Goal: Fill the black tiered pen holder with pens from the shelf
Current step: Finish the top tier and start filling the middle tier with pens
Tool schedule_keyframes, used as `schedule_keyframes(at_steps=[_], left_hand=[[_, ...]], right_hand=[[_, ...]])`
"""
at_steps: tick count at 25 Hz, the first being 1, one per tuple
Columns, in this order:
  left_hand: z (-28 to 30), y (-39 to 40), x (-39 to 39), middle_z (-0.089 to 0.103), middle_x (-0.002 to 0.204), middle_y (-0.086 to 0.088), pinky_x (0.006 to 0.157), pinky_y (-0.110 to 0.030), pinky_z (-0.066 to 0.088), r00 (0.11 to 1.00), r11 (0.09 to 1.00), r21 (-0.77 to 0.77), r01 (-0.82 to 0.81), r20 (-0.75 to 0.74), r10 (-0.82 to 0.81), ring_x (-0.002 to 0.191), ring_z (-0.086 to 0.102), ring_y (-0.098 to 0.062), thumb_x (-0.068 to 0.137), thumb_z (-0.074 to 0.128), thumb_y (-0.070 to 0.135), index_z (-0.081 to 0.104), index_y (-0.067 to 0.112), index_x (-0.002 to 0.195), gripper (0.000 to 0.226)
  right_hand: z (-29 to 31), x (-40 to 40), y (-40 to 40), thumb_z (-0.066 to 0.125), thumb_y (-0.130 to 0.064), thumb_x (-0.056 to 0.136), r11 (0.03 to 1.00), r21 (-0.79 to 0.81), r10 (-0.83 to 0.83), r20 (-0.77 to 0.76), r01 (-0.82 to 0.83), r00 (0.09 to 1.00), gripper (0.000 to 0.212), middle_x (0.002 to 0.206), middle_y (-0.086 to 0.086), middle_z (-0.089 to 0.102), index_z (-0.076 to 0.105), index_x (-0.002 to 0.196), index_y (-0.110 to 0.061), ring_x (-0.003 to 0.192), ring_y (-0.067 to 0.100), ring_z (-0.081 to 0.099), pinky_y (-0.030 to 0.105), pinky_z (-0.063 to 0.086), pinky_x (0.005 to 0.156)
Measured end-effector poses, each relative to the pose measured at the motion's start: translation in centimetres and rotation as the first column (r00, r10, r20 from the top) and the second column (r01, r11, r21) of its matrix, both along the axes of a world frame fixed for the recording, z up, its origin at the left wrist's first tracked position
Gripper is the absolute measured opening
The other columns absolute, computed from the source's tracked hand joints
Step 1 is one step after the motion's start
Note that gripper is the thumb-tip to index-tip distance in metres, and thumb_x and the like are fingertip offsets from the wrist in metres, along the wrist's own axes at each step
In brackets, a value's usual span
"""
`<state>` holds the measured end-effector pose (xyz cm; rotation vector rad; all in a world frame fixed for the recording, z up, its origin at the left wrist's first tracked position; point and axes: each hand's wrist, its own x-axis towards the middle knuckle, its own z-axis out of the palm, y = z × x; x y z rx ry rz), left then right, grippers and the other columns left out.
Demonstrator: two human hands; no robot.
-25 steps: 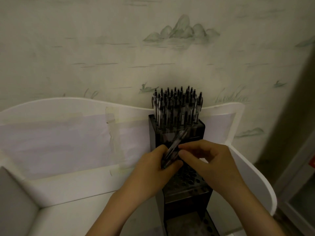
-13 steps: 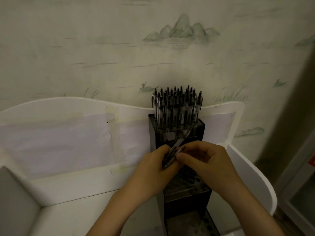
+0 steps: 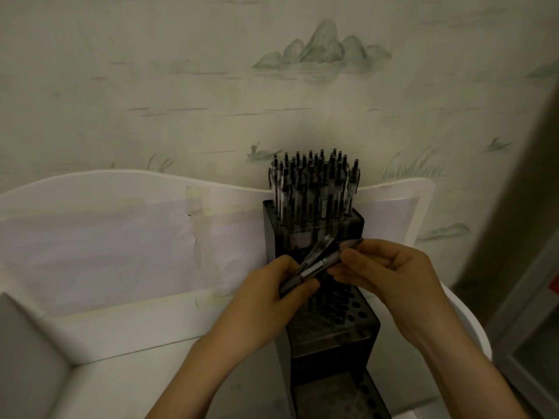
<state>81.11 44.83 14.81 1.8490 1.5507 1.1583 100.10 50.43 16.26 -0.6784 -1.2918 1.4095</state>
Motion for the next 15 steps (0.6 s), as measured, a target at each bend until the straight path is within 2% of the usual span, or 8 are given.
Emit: schedule_keyframes(at_steps=[2, 4, 6, 8, 12, 15], left_hand=[[0.0, 0.1, 0.0, 0.059, 0.063, 0.014, 0.051, -0.01, 0.036, 1.0, 1.0, 0.005, -0.005, 0.002, 0.005, 0.053, 0.05, 0.004, 0.088, 0.066, 0.04, 0.056, 0.027, 0.079, 0.018], [0.0, 0.2, -0.3, 0.062, 0.066, 0.009, 0.052, -0.011, 0.037, 1.0, 1.0, 0.012, -0.025, 0.007, 0.025, 0.054, 0.051, 0.003, 0.087, 0.068, 0.04, 0.057, 0.027, 0.079, 0.018], [-0.1, 0.2, -0.6, 0.059, 0.063, 0.01, 0.051, -0.012, 0.036, 0.998, 0.997, 0.027, -0.066, 0.003, 0.066, 0.053, 0.049, 0.003, 0.087, 0.068, 0.037, 0.055, 0.026, 0.076, 0.021], [-0.1, 0.2, -1.0, 0.054, 0.057, 0.016, 0.051, -0.012, 0.035, 0.995, 0.994, 0.039, -0.103, -0.008, 0.103, 0.051, 0.047, 0.002, 0.087, 0.068, 0.035, 0.051, 0.027, 0.072, 0.024], [0.4, 0.1, -1.1, 0.054, 0.054, 0.02, 0.049, -0.009, 0.034, 0.995, 0.993, 0.062, -0.104, 0.003, 0.104, 0.048, 0.048, 0.003, 0.088, 0.067, 0.032, 0.049, 0.027, 0.07, 0.027], [0.6, 0.0, -1.0, 0.054, 0.054, 0.02, 0.048, -0.008, 0.034, 0.995, 0.992, 0.076, -0.096, 0.01, 0.096, 0.047, 0.048, 0.003, 0.089, 0.068, 0.031, 0.05, 0.027, 0.07, 0.026]], right_hand=[[0.3, 0.3, 0.1, 0.074, -0.016, 0.068, 1.0, -0.002, -0.03, -0.028, 0.03, 0.999, 0.018, 0.086, 0.018, 0.075, 0.08, 0.084, -0.012, 0.076, 0.028, 0.074, 0.027, 0.059, 0.068], [1.0, 0.8, 0.2, 0.075, -0.018, 0.067, 0.986, 0.044, -0.157, -0.048, 0.159, 0.987, 0.018, 0.084, 0.016, 0.075, 0.078, 0.083, -0.01, 0.072, 0.026, 0.074, 0.026, 0.059, 0.068], [1.6, 1.7, 0.4, 0.078, -0.021, 0.066, 0.936, 0.147, -0.317, -0.042, 0.32, 0.947, 0.024, 0.079, 0.012, 0.076, 0.076, 0.085, -0.007, 0.067, 0.023, 0.073, 0.024, 0.059, 0.068], [2.2, 2.5, 0.5, 0.079, -0.019, 0.069, 0.865, 0.268, -0.441, 0.004, 0.424, 0.898, 0.021, 0.074, 0.005, 0.076, 0.076, 0.086, -0.008, 0.065, 0.019, 0.072, 0.021, 0.058, 0.067], [1.3, 2.3, 0.7, 0.079, -0.021, 0.075, 0.747, 0.483, -0.611, 0.229, 0.456, 0.758, 0.011, 0.072, -0.008, 0.074, 0.076, 0.085, -0.024, 0.069, 0.009, 0.069, 0.019, 0.054, 0.073], [0.2, 1.5, 0.8, 0.079, -0.02, 0.076, 0.682, 0.605, -0.669, 0.288, 0.412, 0.685, 0.016, 0.077, -0.019, 0.069, 0.072, 0.086, -0.031, 0.075, -0.003, 0.065, 0.003, 0.044, 0.074]])
